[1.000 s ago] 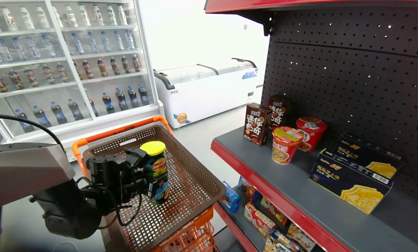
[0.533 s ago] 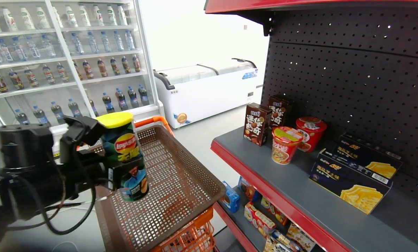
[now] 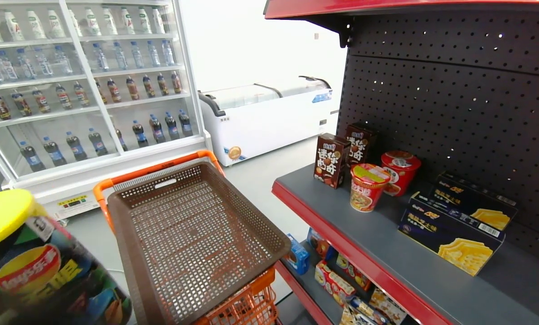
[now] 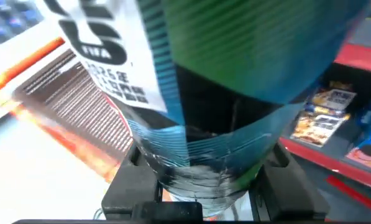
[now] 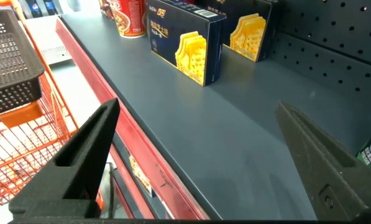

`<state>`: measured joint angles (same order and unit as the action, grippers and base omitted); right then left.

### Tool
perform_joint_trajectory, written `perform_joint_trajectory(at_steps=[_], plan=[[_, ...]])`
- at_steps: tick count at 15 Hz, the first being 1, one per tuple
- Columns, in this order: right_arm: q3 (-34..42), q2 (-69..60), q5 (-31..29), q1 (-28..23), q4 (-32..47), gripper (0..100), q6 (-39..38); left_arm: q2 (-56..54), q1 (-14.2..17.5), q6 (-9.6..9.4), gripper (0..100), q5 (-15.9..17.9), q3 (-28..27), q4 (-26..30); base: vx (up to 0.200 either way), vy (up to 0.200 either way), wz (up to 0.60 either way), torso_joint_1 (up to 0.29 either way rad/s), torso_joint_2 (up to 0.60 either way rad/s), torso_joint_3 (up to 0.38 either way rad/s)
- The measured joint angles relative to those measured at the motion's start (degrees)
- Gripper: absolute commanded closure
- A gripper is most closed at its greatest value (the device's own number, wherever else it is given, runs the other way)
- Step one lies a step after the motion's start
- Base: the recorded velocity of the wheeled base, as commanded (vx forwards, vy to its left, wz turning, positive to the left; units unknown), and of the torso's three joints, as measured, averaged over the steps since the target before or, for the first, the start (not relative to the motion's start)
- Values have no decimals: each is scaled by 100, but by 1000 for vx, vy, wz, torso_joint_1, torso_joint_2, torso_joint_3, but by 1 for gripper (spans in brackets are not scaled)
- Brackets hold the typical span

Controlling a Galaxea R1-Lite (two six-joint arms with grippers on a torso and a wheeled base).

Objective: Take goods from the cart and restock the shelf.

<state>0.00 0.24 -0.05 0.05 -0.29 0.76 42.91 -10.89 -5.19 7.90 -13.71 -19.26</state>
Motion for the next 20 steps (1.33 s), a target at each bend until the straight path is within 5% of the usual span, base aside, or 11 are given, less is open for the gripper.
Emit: perform_joint_trajectory(at_steps=[6,20], plan=[[0,0,5,5,7,0,-10,-1904,-44,7,100,-380,162,1647,0,0,-300,-2,0,1],[0,0,5,0,5,0,-16,-2547,-44,205,100,-451,330,1743,0,0,-600,3,1,2]])
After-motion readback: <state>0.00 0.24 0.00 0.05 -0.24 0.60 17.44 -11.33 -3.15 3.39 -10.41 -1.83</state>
